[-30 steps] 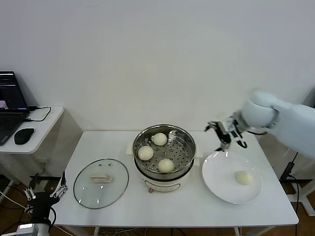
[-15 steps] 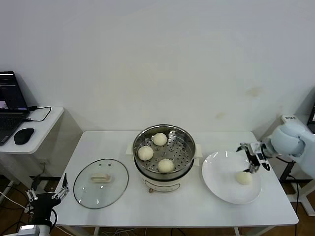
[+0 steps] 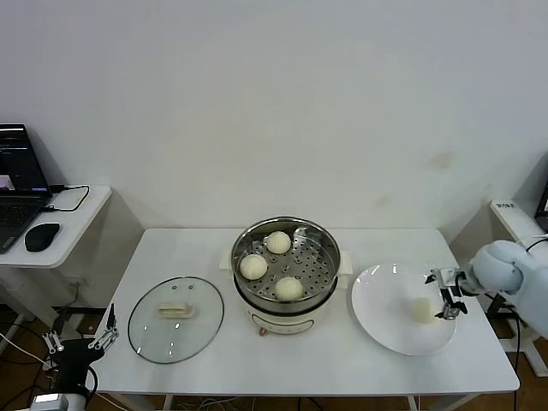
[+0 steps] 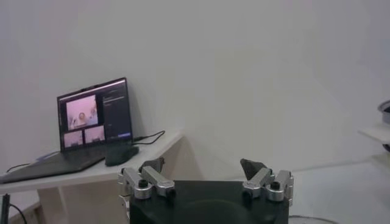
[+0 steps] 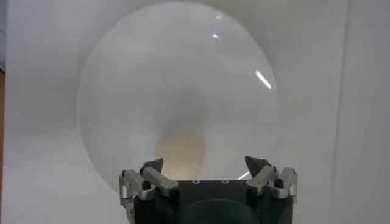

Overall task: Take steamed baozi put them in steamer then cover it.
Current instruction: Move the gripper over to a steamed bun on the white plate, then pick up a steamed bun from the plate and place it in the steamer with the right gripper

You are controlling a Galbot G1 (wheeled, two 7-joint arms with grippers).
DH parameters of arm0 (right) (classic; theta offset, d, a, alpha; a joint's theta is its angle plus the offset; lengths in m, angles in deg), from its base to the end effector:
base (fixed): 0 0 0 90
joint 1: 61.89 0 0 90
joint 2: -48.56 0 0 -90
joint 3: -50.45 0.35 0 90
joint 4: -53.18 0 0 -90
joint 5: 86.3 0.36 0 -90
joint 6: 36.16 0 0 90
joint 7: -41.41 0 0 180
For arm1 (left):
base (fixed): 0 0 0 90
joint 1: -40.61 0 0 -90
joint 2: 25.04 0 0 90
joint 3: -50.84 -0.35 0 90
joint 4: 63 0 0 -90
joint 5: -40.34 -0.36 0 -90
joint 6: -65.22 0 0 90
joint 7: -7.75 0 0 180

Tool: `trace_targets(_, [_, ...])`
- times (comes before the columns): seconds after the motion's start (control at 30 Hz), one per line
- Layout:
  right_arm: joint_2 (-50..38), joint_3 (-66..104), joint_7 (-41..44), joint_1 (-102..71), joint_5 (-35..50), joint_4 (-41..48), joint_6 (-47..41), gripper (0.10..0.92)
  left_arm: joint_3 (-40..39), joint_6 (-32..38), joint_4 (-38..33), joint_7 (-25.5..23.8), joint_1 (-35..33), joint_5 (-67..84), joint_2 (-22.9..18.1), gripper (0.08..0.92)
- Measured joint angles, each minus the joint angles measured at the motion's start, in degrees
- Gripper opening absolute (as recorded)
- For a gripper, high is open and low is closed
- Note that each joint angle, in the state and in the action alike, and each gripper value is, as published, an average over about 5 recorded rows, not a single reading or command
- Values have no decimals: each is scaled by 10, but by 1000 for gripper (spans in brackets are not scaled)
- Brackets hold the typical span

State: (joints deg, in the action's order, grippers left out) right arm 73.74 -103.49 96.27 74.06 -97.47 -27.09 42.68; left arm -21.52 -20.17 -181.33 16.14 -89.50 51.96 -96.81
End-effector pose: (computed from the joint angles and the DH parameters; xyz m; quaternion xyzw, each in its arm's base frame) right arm 0.4413 -0.2362 -0.2101 0.4283 -0.5660 0.5743 0.4080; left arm 0.1407 0.1473 -0.3017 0.1124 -0.9863 -0.1187 0.0233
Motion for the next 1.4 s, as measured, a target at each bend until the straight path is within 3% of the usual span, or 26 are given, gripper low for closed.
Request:
trace_targets(0.5, [38,32,-7,-42,-21,47,-4,775,-1,0,1,0,1,-1,-4,823])
trace_targets(1.03, [54,40,-2,-48,-29,61,-10,571,-1,0,1,0,2,-2,-5,823])
trace_targets(1.4, [39,19,5,-13,-7,40,-21,541,1,0,-3,0,1,-1,-2,823])
